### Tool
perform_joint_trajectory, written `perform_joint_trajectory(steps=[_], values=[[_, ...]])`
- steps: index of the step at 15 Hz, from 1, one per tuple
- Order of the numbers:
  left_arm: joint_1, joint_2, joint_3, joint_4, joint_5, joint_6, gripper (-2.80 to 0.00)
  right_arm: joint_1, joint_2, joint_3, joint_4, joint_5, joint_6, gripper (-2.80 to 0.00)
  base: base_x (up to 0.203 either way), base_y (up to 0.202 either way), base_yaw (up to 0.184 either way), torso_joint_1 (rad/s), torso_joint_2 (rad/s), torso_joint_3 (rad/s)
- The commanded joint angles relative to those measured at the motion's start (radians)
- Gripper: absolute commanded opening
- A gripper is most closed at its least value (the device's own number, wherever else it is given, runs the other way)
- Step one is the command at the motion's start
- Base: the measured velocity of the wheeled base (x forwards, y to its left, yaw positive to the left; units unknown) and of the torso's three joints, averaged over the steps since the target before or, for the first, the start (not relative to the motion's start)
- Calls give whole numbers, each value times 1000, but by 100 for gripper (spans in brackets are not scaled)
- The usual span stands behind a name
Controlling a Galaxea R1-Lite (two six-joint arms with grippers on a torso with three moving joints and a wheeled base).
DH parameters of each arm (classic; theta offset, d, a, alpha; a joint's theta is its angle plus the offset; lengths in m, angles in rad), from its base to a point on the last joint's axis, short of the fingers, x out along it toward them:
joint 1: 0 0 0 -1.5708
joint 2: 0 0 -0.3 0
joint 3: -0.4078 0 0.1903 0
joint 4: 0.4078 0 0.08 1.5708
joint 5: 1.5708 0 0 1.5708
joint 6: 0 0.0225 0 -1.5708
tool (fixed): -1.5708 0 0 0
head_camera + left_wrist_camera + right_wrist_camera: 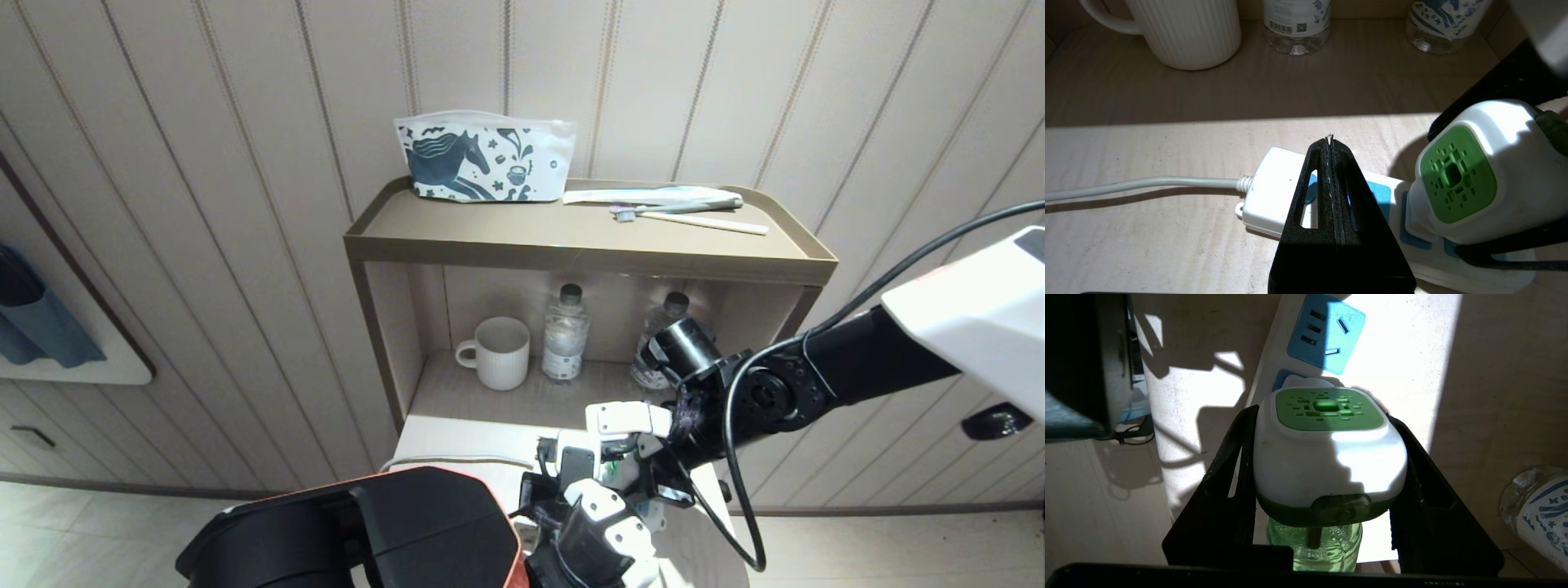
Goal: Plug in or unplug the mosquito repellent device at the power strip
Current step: Hold the socket with your left hand and unplug it with your right hand
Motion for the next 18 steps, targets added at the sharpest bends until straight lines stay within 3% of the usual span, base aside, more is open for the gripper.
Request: perform_joint_trajectory(steps=[1,3,5,8,12,15,18], values=[[37,19,-14,-9,26,-4,-280,2,-10,4,8,8,-13,-280,0,0,0,0,0,0],[59,-2,8,-40,81,-3,-280,1,-17,4,7,8,-12,-280,0,0,0,0,0,0],[64,-7,14,-54,92,-2,-280,2,-17,7,7,8,-12,-280,0,0,0,0,0,0],[101,-61,104,-169,149,16,-280,2,-17,11,5,8,-12,-280,0,0,0,0,0,0],[108,-53,118,-211,147,40,-280,5,-17,26,-41,7,-12,-280,0,0,0,0,0,0],[41,-13,57,-180,127,43,-280,4,-17,28,-41,8,-12,-280,0,0,0,0,0,0],[32,14,-5,-132,124,43,-280,6,-20,36,-46,21,-9,-280,0,0,0,0,0,0]])
